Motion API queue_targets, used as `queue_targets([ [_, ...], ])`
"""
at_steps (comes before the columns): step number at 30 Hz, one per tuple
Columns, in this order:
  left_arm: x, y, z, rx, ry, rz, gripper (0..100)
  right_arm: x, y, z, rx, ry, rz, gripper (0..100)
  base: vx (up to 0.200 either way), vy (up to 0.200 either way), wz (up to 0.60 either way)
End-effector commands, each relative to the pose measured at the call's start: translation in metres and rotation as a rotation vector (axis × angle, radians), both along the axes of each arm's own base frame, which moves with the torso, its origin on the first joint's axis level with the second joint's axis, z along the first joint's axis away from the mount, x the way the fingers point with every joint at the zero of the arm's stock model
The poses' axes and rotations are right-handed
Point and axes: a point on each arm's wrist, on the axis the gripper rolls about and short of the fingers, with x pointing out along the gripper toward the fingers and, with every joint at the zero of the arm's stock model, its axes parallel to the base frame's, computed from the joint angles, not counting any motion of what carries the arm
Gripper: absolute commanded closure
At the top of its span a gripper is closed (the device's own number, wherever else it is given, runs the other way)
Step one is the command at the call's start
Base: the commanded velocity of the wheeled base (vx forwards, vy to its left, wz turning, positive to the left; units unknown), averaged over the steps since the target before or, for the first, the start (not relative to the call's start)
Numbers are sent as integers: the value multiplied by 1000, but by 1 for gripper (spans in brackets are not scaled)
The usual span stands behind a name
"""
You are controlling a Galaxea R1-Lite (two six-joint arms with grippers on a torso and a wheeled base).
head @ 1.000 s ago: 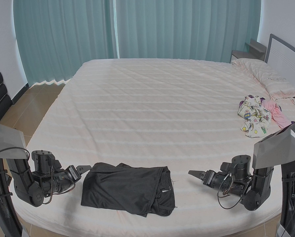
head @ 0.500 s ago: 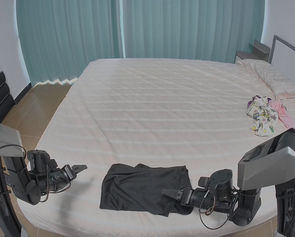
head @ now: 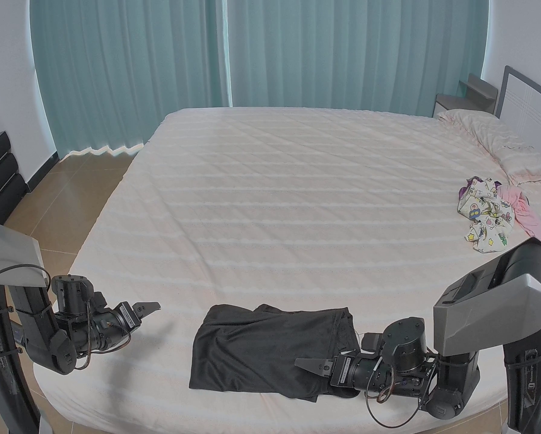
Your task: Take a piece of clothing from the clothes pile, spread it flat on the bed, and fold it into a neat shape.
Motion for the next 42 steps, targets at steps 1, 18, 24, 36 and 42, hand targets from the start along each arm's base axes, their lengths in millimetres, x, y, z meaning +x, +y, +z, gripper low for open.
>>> queue_targets([
  [1, 1, 1, -2, 1, 6, 3, 0, -2, 1, -6, -12, 11, 11, 0, 0, 0, 0],
  [18, 2, 2, -9, 6, 25, 7, 0, -22, -20, -5, -115, 28, 38, 100, 0, 0, 0],
  [24, 2, 2, -10, 7, 28, 7, 0, -23, -38, -13, -207, 21, 49, 100, 0, 0, 0],
  [36, 2, 2, -12, 5, 36, 6, 0, -17, -47, -9, -213, -10, 43, 0, 0, 0, 0],
  [42, 4, 1, -15, 3, 39, 4, 0, 24, -39, -8, -137, -111, -36, 0, 0, 0, 0],
])
